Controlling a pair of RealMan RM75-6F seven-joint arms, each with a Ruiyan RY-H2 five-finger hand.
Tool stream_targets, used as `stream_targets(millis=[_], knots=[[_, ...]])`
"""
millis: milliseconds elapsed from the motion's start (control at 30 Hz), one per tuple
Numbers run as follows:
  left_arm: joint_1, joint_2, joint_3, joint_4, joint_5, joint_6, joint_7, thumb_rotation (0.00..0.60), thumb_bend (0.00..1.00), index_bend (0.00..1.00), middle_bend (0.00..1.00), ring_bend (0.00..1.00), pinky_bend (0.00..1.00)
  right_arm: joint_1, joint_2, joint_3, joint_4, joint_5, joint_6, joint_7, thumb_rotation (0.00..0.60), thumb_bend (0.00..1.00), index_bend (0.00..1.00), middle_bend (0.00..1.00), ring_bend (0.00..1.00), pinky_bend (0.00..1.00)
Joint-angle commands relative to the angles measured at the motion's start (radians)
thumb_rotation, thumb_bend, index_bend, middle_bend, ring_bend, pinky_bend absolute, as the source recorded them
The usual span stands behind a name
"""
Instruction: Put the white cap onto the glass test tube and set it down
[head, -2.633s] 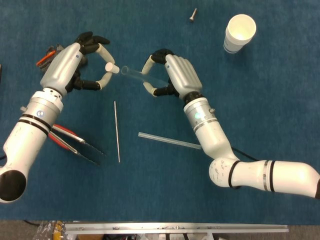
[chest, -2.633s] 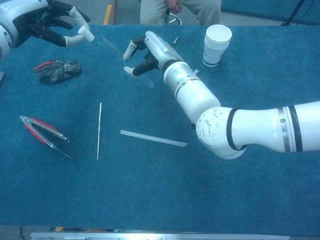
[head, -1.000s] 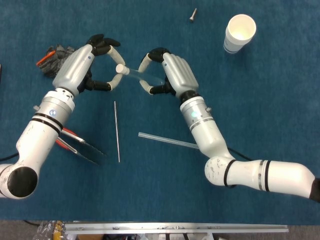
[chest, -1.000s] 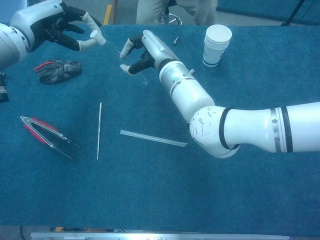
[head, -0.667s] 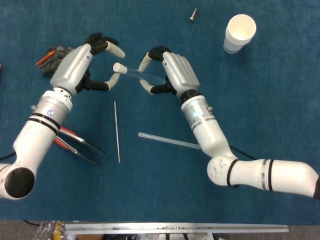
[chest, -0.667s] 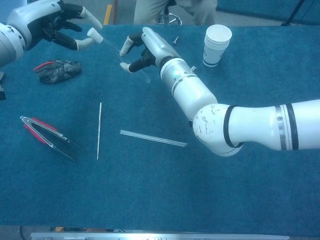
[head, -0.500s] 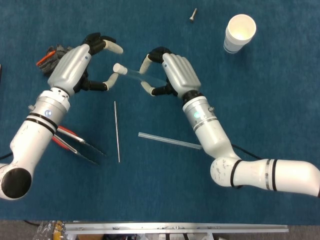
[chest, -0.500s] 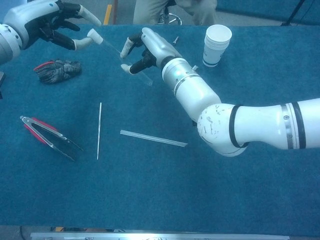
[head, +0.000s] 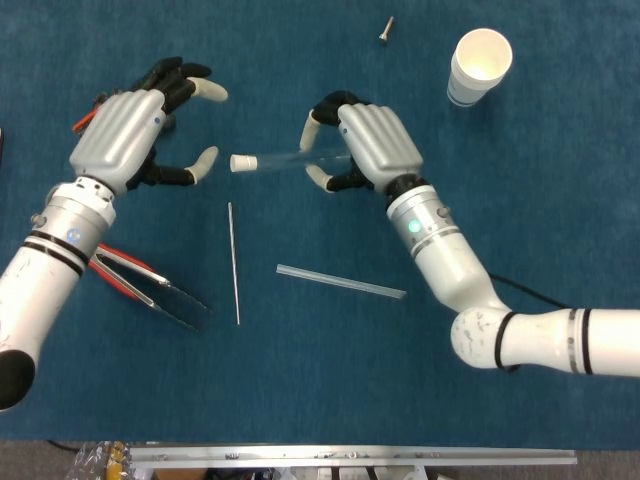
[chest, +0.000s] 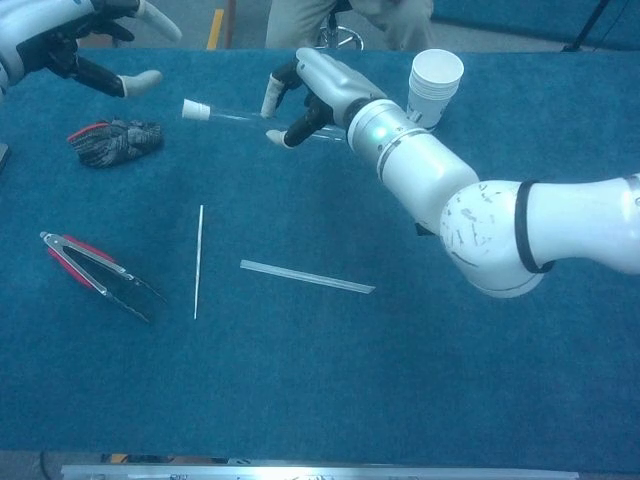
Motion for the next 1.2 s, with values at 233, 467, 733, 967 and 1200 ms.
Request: stream_targets(millis=[233, 467, 733, 967, 1200], knots=[[0.070, 0.035, 0.043, 0.038, 0.207, 0.078, -0.034, 0.531, 0.38, 0.24, 0.12, 0.00, 0.08, 0.012, 0.040, -0.075, -0.016, 0.034, 0.008, -0.076, 0.600, 0.34, 0.67, 0.39, 0.19, 0.26], [0.104, 0.059, 0.062, 0.062, 0.309, 0.114, -0.076, 0.531, 0.38, 0.25, 0.12, 0.00, 0.08, 0.026, -0.004, -0.124, 0.062, 0.023, 0.004, -0.100, 0.600, 0.34, 0.67, 0.39, 0.19, 0.26], [0.131, 0.055, 0.072, 0.088, 0.357, 0.155, -0.100, 0.530, 0.38, 0.25, 0.12, 0.00, 0.08, 0.033, -0.089, -0.168, 0.174, 0.006, -0.013, -0.108, 0.600, 0.34, 0.67, 0.39, 0.19, 0.26], [0.148, 0.053, 0.081, 0.099, 0.377, 0.175, -0.103, 0.529, 0.38, 0.25, 0.12, 0.00, 0.08, 0.021, -0.169, -0.188, 0.280, -0.042, -0.038, -0.066, 0.600, 0.34, 0.67, 0.39, 0.19, 0.26], [0.158, 0.048, 0.087, 0.118, 0.384, 0.179, -0.115, 0.529, 0.38, 0.25, 0.12, 0.00, 0.08, -0.001, -0.186, -0.201, 0.321, -0.093, -0.063, -0.039, 0.600, 0.33, 0.67, 0.35, 0.19, 0.26]])
